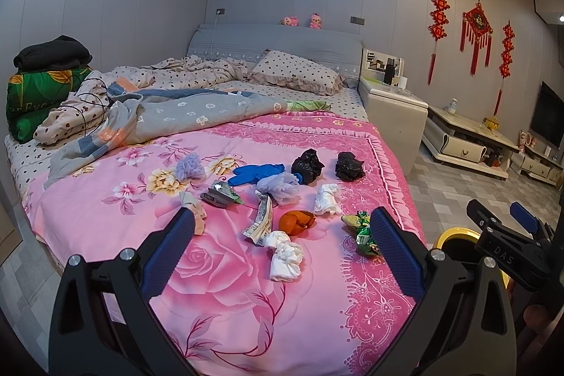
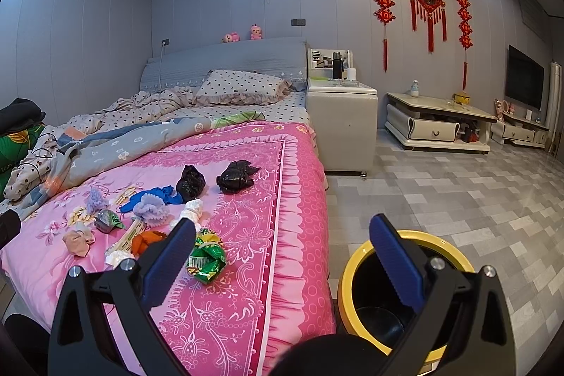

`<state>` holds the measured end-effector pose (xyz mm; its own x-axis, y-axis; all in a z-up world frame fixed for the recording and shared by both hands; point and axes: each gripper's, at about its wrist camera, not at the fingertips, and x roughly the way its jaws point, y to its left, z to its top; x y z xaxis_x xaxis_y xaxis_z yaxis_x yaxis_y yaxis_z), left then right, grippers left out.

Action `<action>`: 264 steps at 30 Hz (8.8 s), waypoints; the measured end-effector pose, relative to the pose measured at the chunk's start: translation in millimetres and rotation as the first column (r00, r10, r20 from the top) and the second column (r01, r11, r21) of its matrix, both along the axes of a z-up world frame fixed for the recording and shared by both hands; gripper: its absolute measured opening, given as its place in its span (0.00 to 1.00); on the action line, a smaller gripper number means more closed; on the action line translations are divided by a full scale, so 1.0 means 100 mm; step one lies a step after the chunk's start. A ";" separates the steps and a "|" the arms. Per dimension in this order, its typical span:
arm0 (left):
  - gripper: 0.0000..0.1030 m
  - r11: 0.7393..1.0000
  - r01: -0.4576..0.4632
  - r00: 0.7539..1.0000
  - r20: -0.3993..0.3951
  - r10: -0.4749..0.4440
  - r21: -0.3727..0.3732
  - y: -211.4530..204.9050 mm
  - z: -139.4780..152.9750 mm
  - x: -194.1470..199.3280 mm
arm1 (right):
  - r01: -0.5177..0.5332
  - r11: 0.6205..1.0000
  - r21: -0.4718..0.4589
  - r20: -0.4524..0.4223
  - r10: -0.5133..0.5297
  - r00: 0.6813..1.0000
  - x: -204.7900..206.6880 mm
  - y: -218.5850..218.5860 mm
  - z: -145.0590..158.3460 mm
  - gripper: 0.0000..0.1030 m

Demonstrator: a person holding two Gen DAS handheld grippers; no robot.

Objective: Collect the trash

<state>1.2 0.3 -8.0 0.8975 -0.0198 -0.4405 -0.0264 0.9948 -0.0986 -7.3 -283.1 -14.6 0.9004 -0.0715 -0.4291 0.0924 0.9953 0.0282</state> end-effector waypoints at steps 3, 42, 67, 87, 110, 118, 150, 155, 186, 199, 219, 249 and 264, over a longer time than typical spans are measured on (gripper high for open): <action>0.93 1.000 0.000 1.000 0.000 0.000 0.000 0.00 0.00 0.00 | 0.000 1.000 0.000 -0.001 0.000 1.000 0.00 0.00 0.00 0.92; 0.93 1.000 0.001 1.000 -0.008 -0.001 -0.006 -0.03 -0.06 0.00 | -0.008 1.000 0.005 -0.018 0.008 1.000 0.00 0.01 -0.04 0.92; 0.93 0.997 -0.059 0.983 -0.173 0.068 0.057 0.32 -0.31 0.40 | -0.129 0.991 -0.047 -0.180 0.118 0.977 0.50 0.19 -0.26 0.92; 0.93 0.986 -0.161 0.884 -0.438 0.162 0.040 1.25 -0.98 1.54 | -0.309 0.951 -0.007 -0.400 0.281 0.873 1.31 0.55 -0.81 0.92; 0.72 0.986 -0.160 0.806 -0.571 0.157 0.045 1.52 -1.62 2.45 | -0.360 0.933 -0.018 -0.480 0.308 0.821 1.87 0.76 -1.19 0.79; 0.32 0.992 -0.106 0.837 -0.533 0.124 0.065 1.40 -1.60 2.42 | -0.378 0.926 0.001 -0.487 0.330 0.808 1.88 0.76 -1.26 0.45; 0.28 1.000 0.021 0.957 -0.291 -0.022 -0.006 0.57 -0.49 1.57 | -0.334 0.937 0.104 -0.265 0.350 0.899 1.12 0.30 -0.08 0.45; 0.28 0.997 0.073 0.964 -0.254 -0.074 -0.013 0.30 -0.26 1.44 | -0.328 0.937 0.124 -0.234 0.349 0.907 0.97 0.13 0.12 0.45; 0.29 0.885 0.463 0.864 -0.201 -0.461 -0.043 -1.73 0.31 1.15 | -0.085 0.987 0.139 -0.136 0.104 0.985 0.37 -1.38 0.63 0.45; 0.29 0.807 0.586 0.768 -0.269 -0.581 -0.070 -2.74 -0.01 1.23 | 0.052 0.979 0.199 -0.205 -0.010 0.979 0.36 -2.06 0.30 0.45; 0.35 0.751 0.642 0.668 -0.369 -0.646 -0.153 -3.41 -0.68 1.41 | 0.161 0.944 0.290 -0.291 -0.073 0.954 0.48 -2.62 -0.20 0.46; 0.76 0.858 0.503 0.812 -0.284 -0.510 -0.102 -2.33 -0.42 1.58 | 0.132 0.959 0.251 -0.273 -0.060 0.960 0.51 -2.17 -0.04 0.73; 0.79 0.966 0.258 0.931 -0.268 -0.248 0.002 -0.75 -0.29 1.96 | -0.098 0.968 0.230 -0.254 0.157 0.954 1.20 -1.06 0.11 0.73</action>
